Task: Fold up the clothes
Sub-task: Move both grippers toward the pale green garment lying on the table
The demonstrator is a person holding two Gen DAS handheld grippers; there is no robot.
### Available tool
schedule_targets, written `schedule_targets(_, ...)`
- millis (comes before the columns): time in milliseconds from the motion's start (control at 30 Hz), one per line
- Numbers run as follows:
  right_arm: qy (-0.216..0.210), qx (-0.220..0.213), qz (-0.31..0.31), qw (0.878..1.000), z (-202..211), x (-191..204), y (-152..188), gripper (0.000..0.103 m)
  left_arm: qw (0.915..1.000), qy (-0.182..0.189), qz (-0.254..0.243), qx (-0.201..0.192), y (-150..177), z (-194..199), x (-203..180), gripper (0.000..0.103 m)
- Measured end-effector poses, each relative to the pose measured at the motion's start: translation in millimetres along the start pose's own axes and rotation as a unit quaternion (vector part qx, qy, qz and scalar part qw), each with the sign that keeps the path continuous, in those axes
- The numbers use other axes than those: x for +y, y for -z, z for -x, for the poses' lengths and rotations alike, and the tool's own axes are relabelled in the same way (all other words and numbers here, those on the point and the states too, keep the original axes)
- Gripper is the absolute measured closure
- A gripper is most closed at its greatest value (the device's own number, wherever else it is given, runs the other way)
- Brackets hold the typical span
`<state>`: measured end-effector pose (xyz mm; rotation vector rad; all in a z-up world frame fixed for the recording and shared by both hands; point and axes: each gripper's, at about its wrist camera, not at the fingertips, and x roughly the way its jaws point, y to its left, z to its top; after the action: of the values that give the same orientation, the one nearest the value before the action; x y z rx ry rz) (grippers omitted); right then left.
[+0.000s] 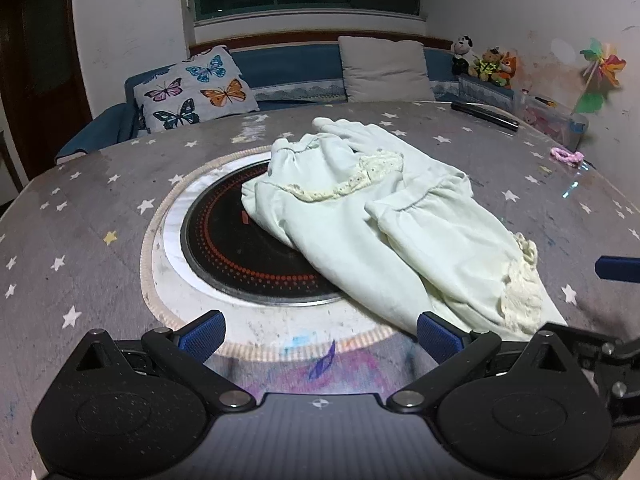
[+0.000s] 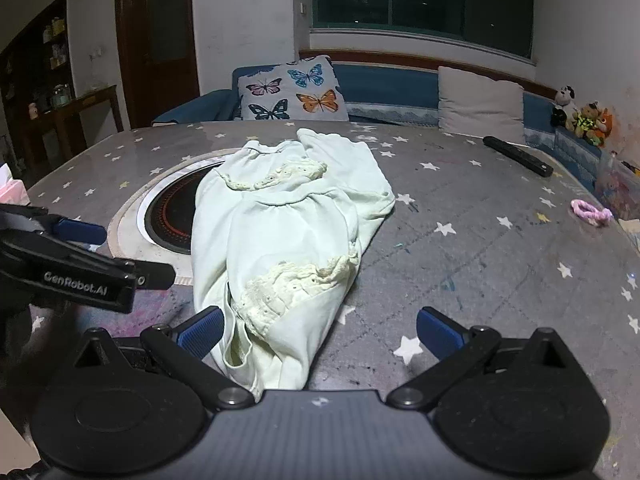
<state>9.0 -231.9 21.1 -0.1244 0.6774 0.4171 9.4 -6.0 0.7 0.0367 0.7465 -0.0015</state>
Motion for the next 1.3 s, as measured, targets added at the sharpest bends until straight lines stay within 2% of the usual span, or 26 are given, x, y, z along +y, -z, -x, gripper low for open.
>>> schedule_targets(367, -0.042, 0.002, 0.017, 0.999, -14, -18, -5, 0.0, 0.9999, -0.016, 0.0, 0.001, -22, -12, -20, 0.0)
schedule_targets(633, -0.064, 0.016, 0.026, 0.997, -18, -25, -10, 0.0, 0.9998, -0.011, 0.018, -0.001, -18, -12, -25, 0.0)
schedule_targets(800, -0.06, 0.011, 0.036, 0.997, -15, -21, -7, 0.0, 0.9999, -0.009, 0.008, 0.001, -10, -11, -24, 0.0)
schedule_targets(1067, -0.034, -0.011, 0.009, 0.999, -9, -10, 3, 0.0, 0.9997, 0.002, -0.026, -0.002, -3, -8, -17, 0.0)
schedule_targets(1300, -0.012, -0.005, -0.001, 1.0, -4, 3, 9, 0.0, 0.9997, 0.009, -0.021, -0.003, 5, -7, -10, 0.0)
